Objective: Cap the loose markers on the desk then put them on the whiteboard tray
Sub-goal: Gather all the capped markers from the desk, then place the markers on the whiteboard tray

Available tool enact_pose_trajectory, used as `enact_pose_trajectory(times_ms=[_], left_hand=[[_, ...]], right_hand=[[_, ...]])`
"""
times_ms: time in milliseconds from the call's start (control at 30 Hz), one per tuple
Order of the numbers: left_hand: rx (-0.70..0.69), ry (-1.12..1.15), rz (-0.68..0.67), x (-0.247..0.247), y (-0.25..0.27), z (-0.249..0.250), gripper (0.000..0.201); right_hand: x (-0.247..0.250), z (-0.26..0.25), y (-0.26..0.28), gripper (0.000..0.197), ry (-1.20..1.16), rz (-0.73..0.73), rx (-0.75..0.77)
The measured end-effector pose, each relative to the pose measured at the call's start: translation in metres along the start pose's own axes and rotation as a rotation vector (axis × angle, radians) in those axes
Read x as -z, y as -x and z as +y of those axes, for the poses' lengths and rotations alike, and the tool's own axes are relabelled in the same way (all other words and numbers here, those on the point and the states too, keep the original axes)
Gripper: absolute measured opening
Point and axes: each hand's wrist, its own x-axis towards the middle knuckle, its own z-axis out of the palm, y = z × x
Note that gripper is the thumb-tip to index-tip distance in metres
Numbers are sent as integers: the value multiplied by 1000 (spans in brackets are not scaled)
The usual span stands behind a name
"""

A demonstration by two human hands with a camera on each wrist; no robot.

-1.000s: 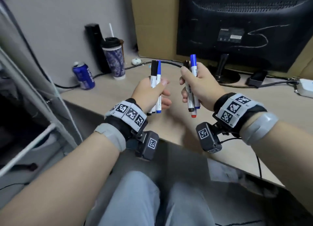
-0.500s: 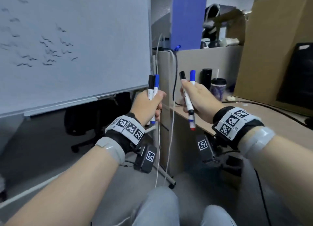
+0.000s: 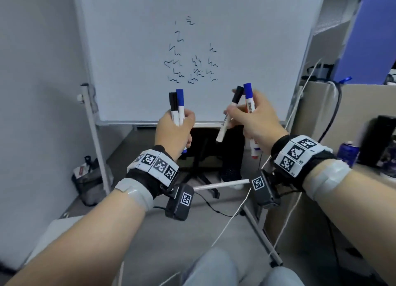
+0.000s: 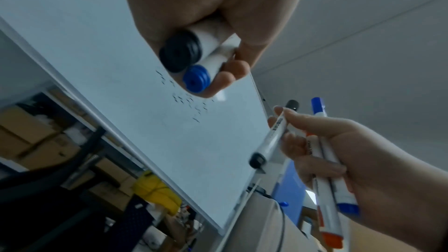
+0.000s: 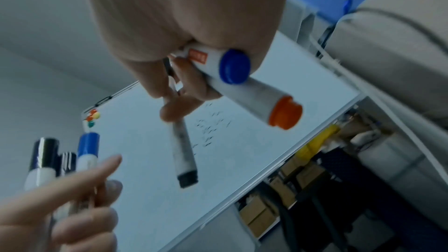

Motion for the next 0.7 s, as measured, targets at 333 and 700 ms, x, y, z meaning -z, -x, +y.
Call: enact_pose_trajectory(times_ms=[333,700], left_hand=[[107,-92,284,45,-30,-63,17],[181,-136,248,28,-101,-147,23]], right_hand=[[-71,39,-49,22,8,-4,-23],[-112,140,-133,12,73,-48,-122]])
